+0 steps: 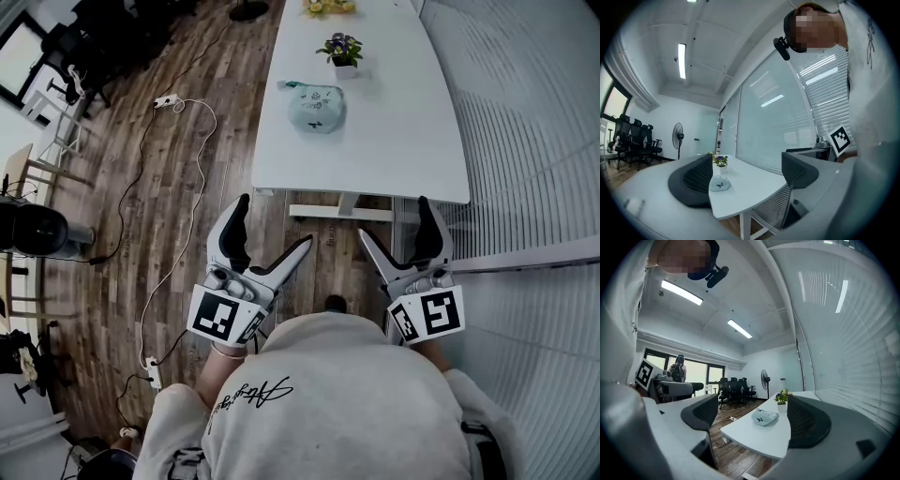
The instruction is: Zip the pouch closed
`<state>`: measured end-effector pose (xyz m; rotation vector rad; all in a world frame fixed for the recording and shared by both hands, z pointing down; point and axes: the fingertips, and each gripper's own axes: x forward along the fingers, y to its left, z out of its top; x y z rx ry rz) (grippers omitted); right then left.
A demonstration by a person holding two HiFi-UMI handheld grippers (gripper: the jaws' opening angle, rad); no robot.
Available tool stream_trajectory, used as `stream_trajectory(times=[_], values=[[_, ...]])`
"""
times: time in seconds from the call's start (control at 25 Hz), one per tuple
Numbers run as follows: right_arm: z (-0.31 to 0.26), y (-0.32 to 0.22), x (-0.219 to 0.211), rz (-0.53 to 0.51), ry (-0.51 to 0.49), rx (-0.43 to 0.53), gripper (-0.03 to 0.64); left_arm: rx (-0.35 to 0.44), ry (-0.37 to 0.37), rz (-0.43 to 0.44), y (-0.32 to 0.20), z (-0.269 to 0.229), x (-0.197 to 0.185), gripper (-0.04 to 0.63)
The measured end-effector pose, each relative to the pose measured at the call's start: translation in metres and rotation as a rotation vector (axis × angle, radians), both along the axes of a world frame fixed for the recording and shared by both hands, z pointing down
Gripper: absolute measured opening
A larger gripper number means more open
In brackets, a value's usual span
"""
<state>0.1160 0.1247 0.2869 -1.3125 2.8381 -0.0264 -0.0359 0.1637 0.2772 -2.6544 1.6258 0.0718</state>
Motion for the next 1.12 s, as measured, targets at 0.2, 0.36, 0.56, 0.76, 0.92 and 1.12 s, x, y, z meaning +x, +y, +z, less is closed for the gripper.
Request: stream_trajectory(times=[0.2, 0.36, 0.56, 0.76, 0.92, 1.12], values=[[0.000, -0.020, 0.010, 0.005, -0.008, -0.008, 0.445, 0.013, -0.008, 0.001, -0.018, -0.007, 0.010, 0.443], [0.007, -0.036, 0.020, 0.013, -0.010, -0.032, 0.445, -0.002, -0.009, 0.003, -0.034, -0.002, 0.019, 0.443], [0.011, -0.056, 0.029, 0.011, -0.013, -0.060, 0.443, -0.011, -0.002, 0.001, -0.055, -0.003, 0.029, 0.443], [0.010, -0.072, 0.027, -0.014, -0.014, -0.062, 0.443, -0.006, -0.002, -0.031, -0.067, -0.005, 0.026, 0.443], [0.011, -0.077, 0.027, -0.032, -0.019, -0.058, 0.443, -0.005, 0.000, -0.067, -0.067, -0.007, 0.020, 0.443], [0.014, -0.075, 0.021, -0.029, -0.036, -0.065, 0.439, -0.012, 0.003, -0.066, -0.059, -0.003, 0.013, 0.443]])
